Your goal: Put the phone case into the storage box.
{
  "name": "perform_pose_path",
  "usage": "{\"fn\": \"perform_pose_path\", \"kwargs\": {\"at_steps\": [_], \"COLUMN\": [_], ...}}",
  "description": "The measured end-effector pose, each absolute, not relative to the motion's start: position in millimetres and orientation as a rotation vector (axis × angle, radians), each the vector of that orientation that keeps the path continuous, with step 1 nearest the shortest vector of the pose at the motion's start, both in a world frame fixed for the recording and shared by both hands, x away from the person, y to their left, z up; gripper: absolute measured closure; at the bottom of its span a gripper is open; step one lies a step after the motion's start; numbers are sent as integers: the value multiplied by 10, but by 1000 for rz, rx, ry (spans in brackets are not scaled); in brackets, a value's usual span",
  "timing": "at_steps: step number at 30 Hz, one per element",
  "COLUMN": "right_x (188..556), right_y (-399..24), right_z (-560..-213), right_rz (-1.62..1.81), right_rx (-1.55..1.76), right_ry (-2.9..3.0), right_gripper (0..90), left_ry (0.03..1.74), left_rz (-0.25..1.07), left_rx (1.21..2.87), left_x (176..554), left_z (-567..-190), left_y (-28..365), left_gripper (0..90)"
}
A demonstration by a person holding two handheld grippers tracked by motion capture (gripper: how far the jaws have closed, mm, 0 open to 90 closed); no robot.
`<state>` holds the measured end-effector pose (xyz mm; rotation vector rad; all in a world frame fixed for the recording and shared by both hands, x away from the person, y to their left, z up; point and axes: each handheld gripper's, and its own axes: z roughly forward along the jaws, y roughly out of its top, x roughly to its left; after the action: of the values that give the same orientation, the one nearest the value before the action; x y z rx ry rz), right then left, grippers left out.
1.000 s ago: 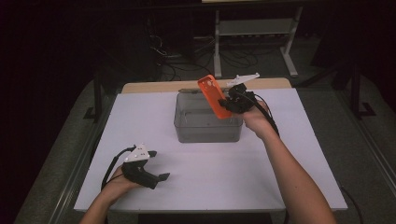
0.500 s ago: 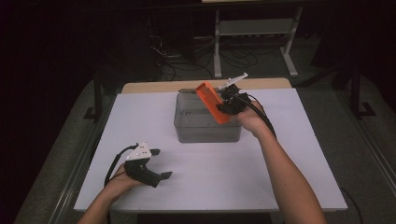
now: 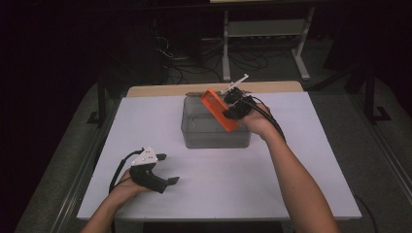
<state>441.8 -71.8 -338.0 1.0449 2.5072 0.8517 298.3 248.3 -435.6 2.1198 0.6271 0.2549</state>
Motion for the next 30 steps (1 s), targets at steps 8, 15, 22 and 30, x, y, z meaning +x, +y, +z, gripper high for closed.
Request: {"fn": "perform_pose_path", "kwargs": {"at_steps": [8,15,22,30], "right_x": [4461,4496,4541,4597], "right_y": [-676,-618,-559,-541], "right_z": [-3405,-3440,-3461,-3500], "right_rz": [776,700,610,546], "right_rx": [1068,1082,1121,1173], "right_ry": [2555,2600,2641,2664], "right_gripper": [801,801,800,801], "left_ry": [625,626,631,633], "left_rz": [255,253,252,251], "left_rx": [2121,2120,2117,2115], "left_x": [2983,2981,2981,2980], "left_z": [-4356,-4361,-4364,-4357], "left_y": [2492,2493,2496,2511], "left_gripper": [14,15,15,15]}}
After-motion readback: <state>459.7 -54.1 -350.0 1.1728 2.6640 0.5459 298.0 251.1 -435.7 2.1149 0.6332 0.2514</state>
